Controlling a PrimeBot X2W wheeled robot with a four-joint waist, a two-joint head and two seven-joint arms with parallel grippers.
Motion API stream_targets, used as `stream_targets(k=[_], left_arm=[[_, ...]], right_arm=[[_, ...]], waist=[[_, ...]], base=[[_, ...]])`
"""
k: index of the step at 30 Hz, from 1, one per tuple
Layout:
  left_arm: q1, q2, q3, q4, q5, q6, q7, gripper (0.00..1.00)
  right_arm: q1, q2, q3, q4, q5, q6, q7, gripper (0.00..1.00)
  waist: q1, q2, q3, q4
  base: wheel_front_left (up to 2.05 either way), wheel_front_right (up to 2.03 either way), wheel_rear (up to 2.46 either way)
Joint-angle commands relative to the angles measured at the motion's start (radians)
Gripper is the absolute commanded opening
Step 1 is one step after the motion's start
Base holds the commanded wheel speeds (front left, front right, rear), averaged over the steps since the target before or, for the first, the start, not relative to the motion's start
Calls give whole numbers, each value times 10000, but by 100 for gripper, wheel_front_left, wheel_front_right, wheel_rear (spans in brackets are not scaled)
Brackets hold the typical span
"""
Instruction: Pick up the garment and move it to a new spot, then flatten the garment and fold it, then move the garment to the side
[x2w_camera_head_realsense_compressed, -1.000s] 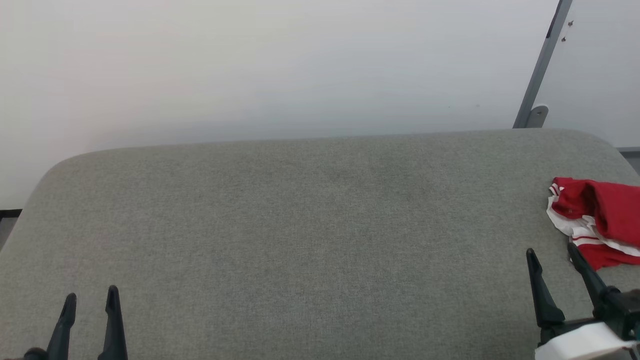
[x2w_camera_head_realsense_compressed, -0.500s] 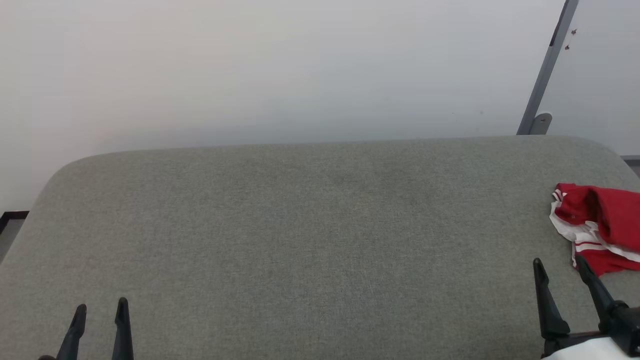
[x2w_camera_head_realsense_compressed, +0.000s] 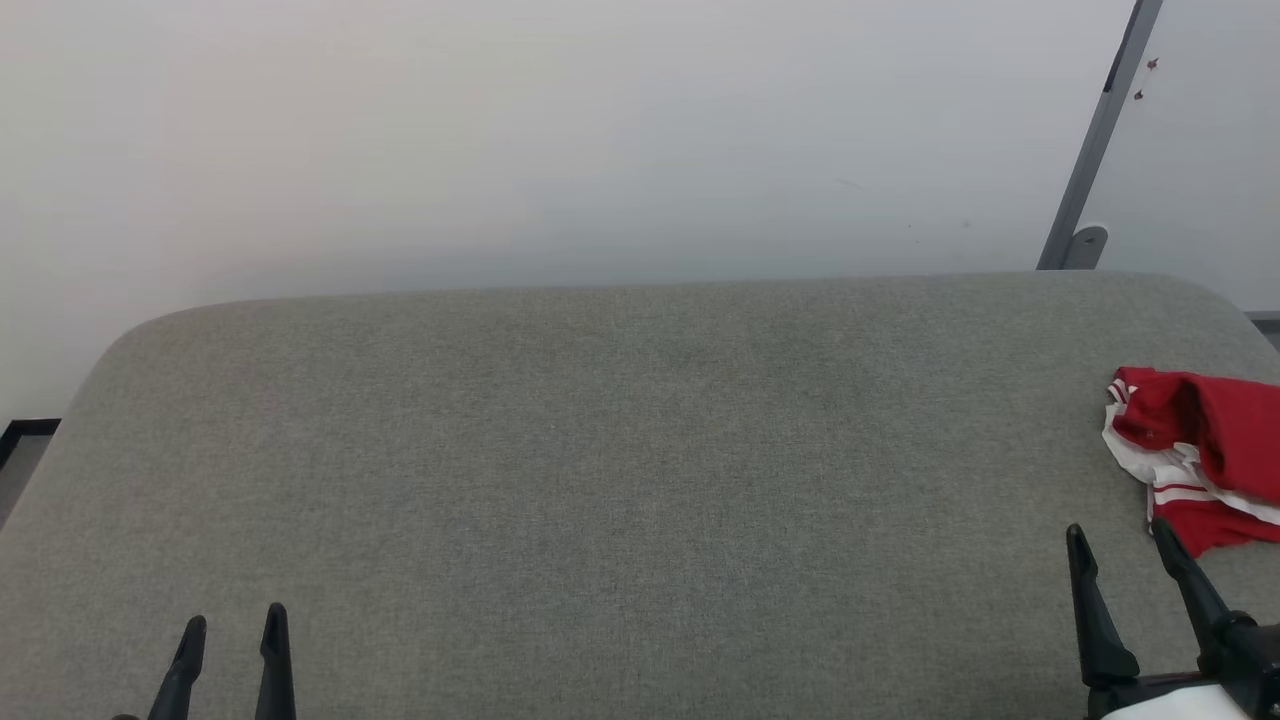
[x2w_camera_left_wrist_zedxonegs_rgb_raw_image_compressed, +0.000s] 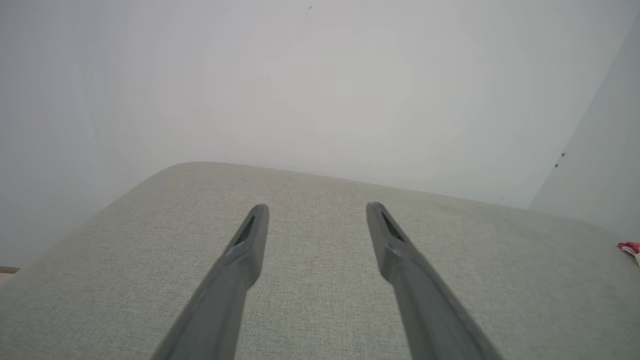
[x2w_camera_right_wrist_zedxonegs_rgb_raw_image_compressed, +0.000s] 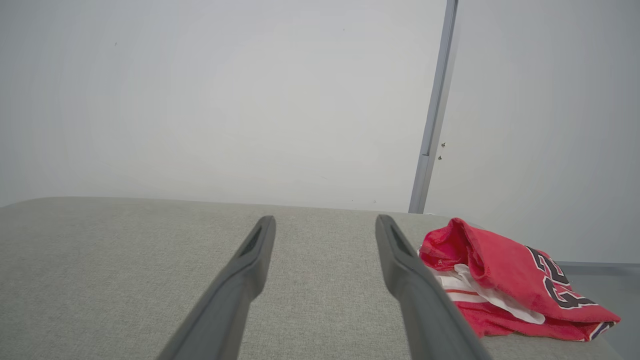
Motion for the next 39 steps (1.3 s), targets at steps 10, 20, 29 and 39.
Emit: stream_targets(k=[10, 20, 29, 39], left_arm=[[92, 60, -112, 72, -153, -33, -50, 100], [-9, -103, 194, 101, 1, 2, 12, 0], [-350, -281, 193, 407, -1178, -1, 389, 0], [-811, -414, 207, 620, -2738, -6, 854, 0]], right_arm=[[122, 72, -40, -11, -33, -4, -44, 100], [74, 114, -41, 46, -39, 0, 6, 0], [-197, 240, -109, 377, 1320, 0, 439, 0], [-485, 364, -79, 496, 3165, 0, 864, 0]], waist=[[0, -1, 43, 35], [0, -1, 57, 97], [0, -1, 118, 100], [0, -1, 204, 101]], base=[[0, 0, 0], [0, 0, 0], [0, 0, 0], [0, 0, 0]])
